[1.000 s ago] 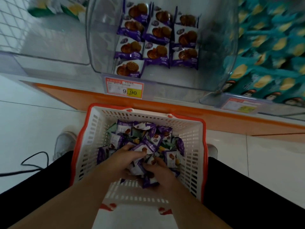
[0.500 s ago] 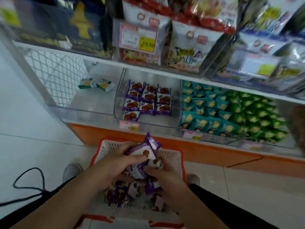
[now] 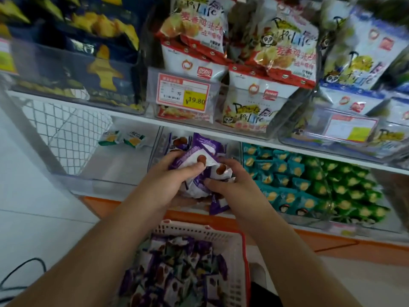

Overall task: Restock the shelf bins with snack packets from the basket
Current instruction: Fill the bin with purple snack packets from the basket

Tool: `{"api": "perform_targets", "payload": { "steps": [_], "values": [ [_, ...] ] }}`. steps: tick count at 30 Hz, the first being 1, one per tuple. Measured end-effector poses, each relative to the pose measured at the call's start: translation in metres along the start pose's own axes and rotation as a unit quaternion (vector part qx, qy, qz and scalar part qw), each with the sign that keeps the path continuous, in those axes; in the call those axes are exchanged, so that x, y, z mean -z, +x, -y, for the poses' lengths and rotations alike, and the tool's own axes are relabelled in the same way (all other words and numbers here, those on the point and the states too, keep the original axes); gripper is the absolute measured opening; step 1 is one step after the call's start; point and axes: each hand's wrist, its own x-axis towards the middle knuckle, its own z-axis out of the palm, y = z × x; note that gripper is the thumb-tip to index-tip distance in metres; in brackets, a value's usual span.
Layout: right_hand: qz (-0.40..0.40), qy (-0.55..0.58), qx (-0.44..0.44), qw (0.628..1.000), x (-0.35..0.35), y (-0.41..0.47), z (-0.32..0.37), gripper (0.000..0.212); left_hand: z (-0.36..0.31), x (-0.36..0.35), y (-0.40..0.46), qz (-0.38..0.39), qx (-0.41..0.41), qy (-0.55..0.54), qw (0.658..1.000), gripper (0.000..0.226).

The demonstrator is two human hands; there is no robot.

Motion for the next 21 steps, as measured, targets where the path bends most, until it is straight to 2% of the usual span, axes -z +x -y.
{"api": "perform_targets", "payload": {
  "steps": [5, 10, 12, 14, 16, 21],
  "values": [
    [0.001, -0.072, 0.002, 0.997, -0.007, 0.065, -0.017, 0.059, 0.017, 0.004, 0.070, -0.048, -0.001, 0.050, 0.998, 0.057],
    [0.002, -0.146, 0.003, 0.989, -0.015, 0.103, -0.039, 0.059, 0.044, 0.012, 0.117, -0.093, -0.019, 0.106, 0.990, 0.051],
    [-0.002, -0.165, -0.012, 0.986, -0.014, 0.108, -0.042, 0.073, 0.051, 0.016, 0.123, -0.110, -0.038, 0.151, 0.982, 0.059],
    [-0.003, -0.168, -0.029, 0.985, -0.011, 0.108, -0.044, 0.091, 0.053, 0.017, 0.123, -0.118, -0.072, 0.188, 0.972, 0.056],
    [-0.015, -0.148, -0.038, 0.988, -0.009, 0.105, -0.040, 0.097, 0.055, 0.016, 0.122, -0.118, -0.095, 0.208, 0.966, 0.065],
    [-0.053, -0.013, -0.089, 0.995, -0.007, 0.103, -0.029, 0.077, 0.058, 0.011, 0.123, -0.116, -0.098, 0.222, 0.963, 0.096]
  ]
}}
